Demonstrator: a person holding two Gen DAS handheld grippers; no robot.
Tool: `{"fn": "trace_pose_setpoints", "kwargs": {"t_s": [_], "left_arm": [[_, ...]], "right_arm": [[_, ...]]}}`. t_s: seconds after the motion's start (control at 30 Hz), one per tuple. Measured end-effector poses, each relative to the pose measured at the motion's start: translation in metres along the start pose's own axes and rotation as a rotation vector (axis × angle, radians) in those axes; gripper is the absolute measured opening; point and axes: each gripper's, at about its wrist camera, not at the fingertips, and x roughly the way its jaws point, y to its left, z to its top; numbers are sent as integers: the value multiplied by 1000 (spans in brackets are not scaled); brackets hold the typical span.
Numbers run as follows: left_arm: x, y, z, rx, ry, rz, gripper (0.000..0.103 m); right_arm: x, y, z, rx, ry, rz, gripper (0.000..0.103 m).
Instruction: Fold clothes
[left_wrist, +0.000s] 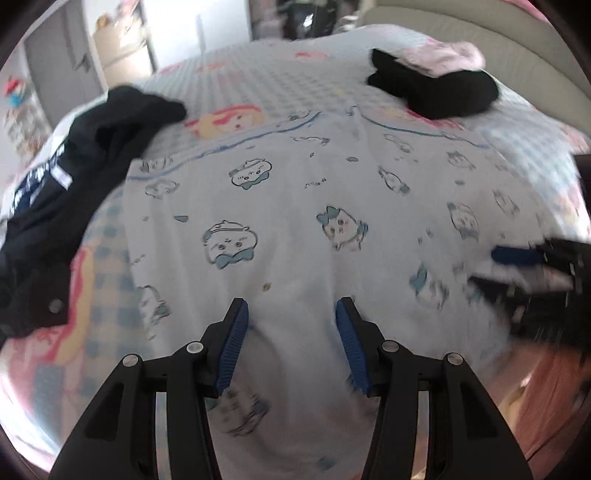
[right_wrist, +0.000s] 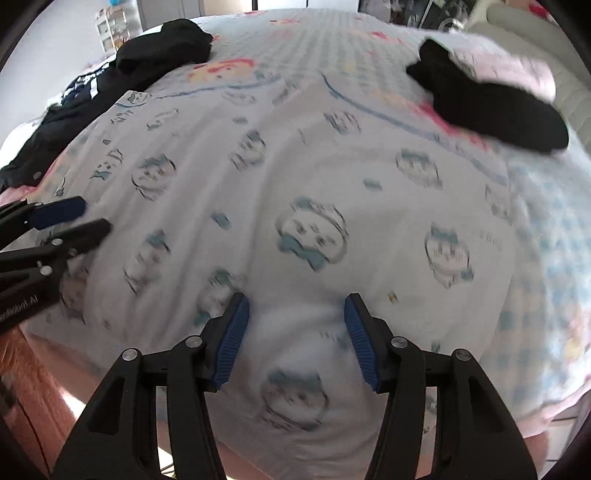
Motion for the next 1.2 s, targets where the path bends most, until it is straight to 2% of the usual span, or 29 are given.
{"fn": "trace_pose_setpoints", "kwargs": {"t_s": [0.13, 0.23, 0.33, 0.4, 0.5, 0.57, 0.6, 0.7, 0.8, 0.83, 0.93, 1.0, 1.07, 1.2], "left_arm": [[2, 18, 25, -20, -5, -18, 53], [4, 32, 44, -36, -8, -31, 53], [7, 44, 63, -51, -10, -43, 53], [24, 39, 66, -52, 22, -34, 53], [43, 41, 55, -16, 81, 54, 53], [50, 47, 41, 1, 121, 113, 55], [49, 51, 35, -7, 124, 110, 55], [38, 68, 28, -51, 124, 81, 57], [27, 80, 45, -97, 55, 51, 57], [27, 84, 55, -105, 34, 68, 57], [38, 101, 82, -147, 13, 204, 57], [49, 126, 93, -251, 21, 202, 57], [59, 150, 98, -341, 29, 169, 57], [75, 170, 106, -375, 22, 163, 57]], "right_arm": [[-17, -28, 9, 28, -3, 120, 55], [-38, -36, 42, 42, -70, 138, 58], [-31, -32, 77, 15, -80, 72, 61], [-13, -22, 92, -44, -76, 16, 61], [24, -20, 92, -94, 12, -59, 59], [31, -31, 85, -85, 16, -69, 59], [30, -36, 83, -76, 13, -64, 59], [20, -48, 86, -53, 10, -47, 59], [9, -43, 112, -72, -26, -30, 60], [6, -41, 123, -75, -43, -16, 61], [12, -29, 165, -74, -59, 22, 61], [25, -18, 183, -97, -52, 21, 61], [43, -6, 199, -122, -37, 23, 61], [72, 4, 224, -131, -29, 26, 61]]}}
